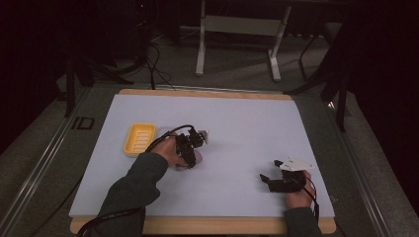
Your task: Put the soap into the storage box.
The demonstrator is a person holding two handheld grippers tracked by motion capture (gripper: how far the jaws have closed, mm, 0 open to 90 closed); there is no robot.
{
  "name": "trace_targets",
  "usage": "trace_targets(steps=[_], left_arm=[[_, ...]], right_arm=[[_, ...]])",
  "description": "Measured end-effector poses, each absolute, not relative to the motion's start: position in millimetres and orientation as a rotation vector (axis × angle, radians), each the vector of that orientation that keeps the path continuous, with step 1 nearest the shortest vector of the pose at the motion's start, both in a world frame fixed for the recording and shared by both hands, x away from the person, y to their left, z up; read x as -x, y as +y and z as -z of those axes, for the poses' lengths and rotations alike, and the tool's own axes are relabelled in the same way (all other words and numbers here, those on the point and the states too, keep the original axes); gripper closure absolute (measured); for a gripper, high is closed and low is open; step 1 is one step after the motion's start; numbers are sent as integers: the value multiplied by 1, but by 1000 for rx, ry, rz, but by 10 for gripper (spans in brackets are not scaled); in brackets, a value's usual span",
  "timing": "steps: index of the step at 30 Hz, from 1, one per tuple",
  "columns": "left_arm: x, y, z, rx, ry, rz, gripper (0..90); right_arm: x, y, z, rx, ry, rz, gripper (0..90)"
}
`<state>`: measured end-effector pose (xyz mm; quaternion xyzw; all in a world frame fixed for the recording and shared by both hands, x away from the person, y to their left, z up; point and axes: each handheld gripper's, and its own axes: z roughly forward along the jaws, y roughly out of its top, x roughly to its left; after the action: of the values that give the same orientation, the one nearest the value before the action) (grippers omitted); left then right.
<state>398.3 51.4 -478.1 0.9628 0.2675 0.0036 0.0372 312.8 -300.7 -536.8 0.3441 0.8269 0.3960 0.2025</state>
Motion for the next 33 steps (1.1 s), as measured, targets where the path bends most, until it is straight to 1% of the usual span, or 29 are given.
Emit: trace_targets(steps=[16,33], left_arm=[[-404,69,460,-2876,913,-70,500],[-413,96,449,-2817,1032,-84,499]], right_arm=[[-313,-301,537,-961,2309,-1105,184],[-313,-301,537,-961,2308,-1104,184]])
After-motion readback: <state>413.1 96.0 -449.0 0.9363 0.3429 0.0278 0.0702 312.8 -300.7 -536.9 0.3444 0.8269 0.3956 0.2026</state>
